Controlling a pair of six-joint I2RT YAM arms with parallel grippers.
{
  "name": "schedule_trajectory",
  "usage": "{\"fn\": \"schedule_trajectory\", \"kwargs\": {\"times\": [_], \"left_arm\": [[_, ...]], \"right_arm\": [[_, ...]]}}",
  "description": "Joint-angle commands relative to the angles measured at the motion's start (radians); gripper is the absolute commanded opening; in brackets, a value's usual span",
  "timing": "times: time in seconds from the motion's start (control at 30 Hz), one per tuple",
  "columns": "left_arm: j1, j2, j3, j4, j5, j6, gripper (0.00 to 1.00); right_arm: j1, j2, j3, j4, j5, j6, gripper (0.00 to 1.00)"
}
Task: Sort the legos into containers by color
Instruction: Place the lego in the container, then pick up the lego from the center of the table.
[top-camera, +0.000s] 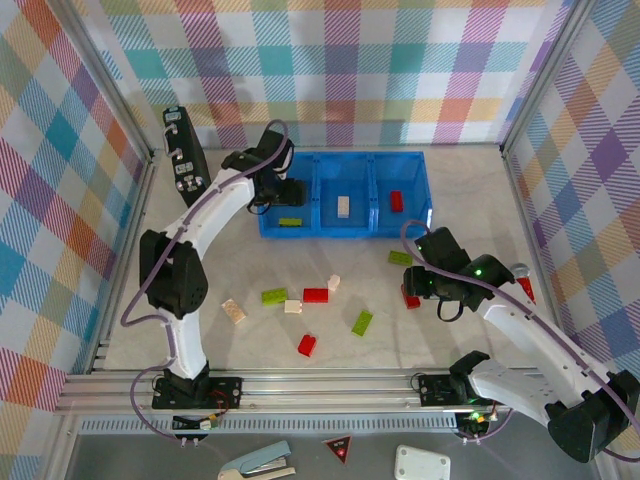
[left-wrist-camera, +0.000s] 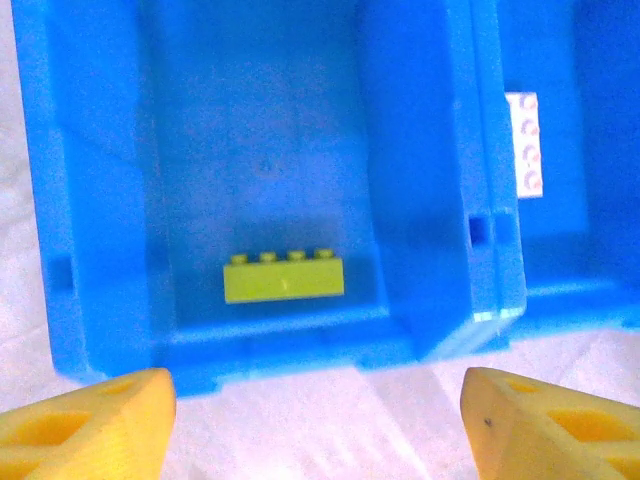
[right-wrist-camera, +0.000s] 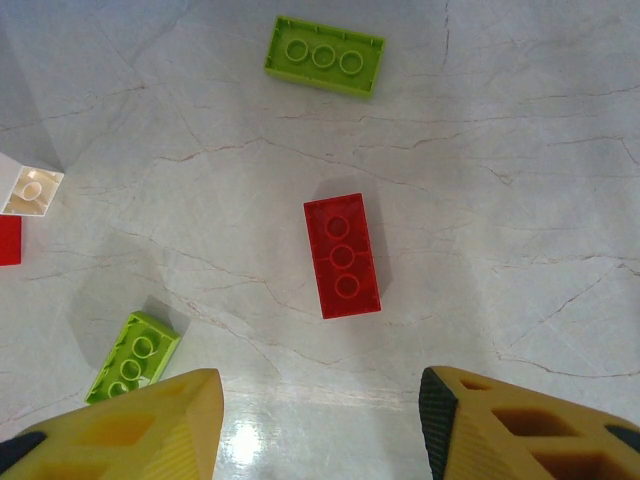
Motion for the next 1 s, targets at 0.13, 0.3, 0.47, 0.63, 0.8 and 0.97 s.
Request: {"fn": "schedule_trajectory", "kwargs": {"times": [0.13,0.3,0.47,0.63,0.8,0.97], "left_arm": [[-0.048,-0.182,-0.195,0.036,-0.021,-0.061,0.75],[-0.080,-0.278,-0.297,0.043,-0.050,-0.082,0.75],[-0.130,-0.371,-0.401,0.060,-0.098,-0.111,0.74],[-0.166,-0.438,-0.486,0.055,-0.106,-0.151,0.74],[-0.197,-0.479,-0.575,0.068,-0.101,-0.188,0.75],[-0.218,-0.481,-0.669,0.098,-0.072,-0.228,0.77]], "right_arm": [[0.006,0.015,-0.006,0.002,-0.037,-0.005,0.56],[0.006,0.041,0.002,0.011,-0.046,-0.010,0.56],[0.006,0.064,0.015,-0.002,-0.048,-0.010,0.56],[0.006,0.068,-0.004,0.035,-0.041,-0.019,0.56],[0.006,0.098,0.000,0.028,-0.040,-0.028,0.56],[0.006,0.090,-0.010,0.038,-0.043,-0.031,0.56]]}}
